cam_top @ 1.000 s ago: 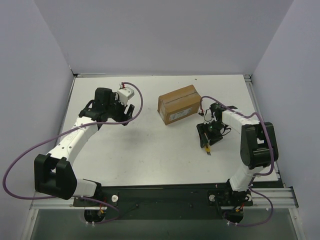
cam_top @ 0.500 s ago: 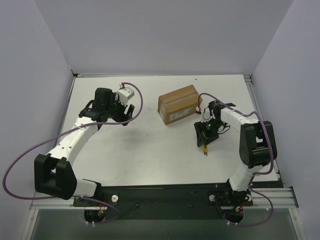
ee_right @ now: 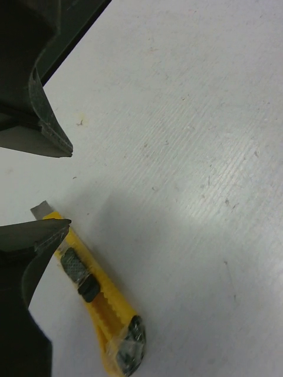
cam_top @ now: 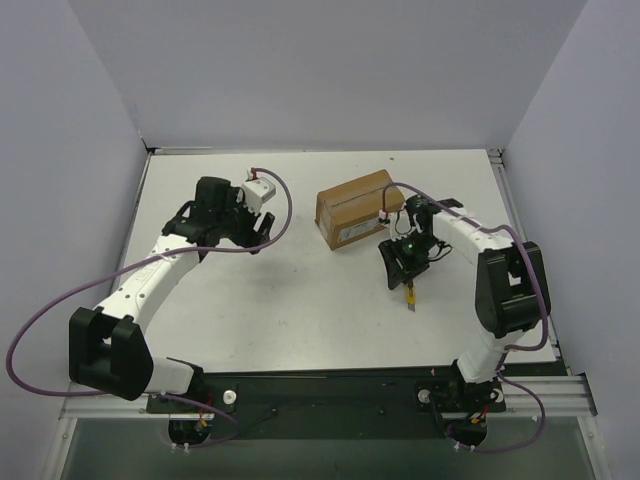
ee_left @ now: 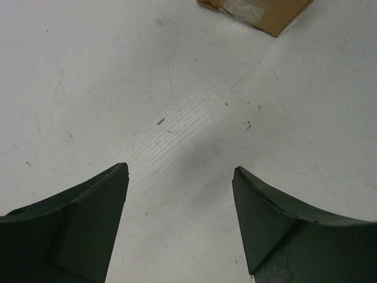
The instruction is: Unpack the express box
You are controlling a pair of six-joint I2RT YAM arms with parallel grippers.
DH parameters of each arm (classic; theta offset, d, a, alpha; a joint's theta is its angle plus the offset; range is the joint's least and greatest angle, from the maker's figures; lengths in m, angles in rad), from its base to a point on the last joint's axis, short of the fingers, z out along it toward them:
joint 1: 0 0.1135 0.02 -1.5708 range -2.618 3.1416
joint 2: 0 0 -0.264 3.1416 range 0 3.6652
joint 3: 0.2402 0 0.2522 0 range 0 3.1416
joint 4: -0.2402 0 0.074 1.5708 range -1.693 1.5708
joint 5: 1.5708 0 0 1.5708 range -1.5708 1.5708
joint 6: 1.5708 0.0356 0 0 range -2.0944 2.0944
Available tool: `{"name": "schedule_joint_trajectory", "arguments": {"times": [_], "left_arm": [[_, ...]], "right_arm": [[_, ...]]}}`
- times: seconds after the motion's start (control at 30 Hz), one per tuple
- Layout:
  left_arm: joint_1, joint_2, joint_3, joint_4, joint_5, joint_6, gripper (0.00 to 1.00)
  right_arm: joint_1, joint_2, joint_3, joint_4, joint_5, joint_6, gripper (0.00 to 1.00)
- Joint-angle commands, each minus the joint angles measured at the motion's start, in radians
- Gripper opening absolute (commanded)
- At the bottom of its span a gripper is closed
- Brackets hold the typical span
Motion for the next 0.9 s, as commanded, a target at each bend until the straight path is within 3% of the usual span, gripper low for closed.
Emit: {"name": "schedule_joint_trajectory", "arguments": {"times": [0.0,0.1,0.23,0.87], "left_arm": [[0.001,-0.014,0.01,0.028,0.01,0.012,0.81],[0.0,-0.016,0.01,0.032,0.017,0.006,0.81],[0.0,-0.023,0.004,0.03,0.017,0.004,0.81],[-0.016,-0.1,-0.056,-0.016,-0.02,0.042,0.81]], "right_arm": [[-0.019,-0.096,-0.034,-0.074,0.103,-0.058,0.45],[-0.031,-0.116,-0.085,-0.07,0.133,-0.083,0.48],[-0.037,-0.115,-0.12,-0.055,0.159,-0.087,0.59],[0.069,0.039,-0.053,-0.038,0.07,-0.09,0.61]]}}
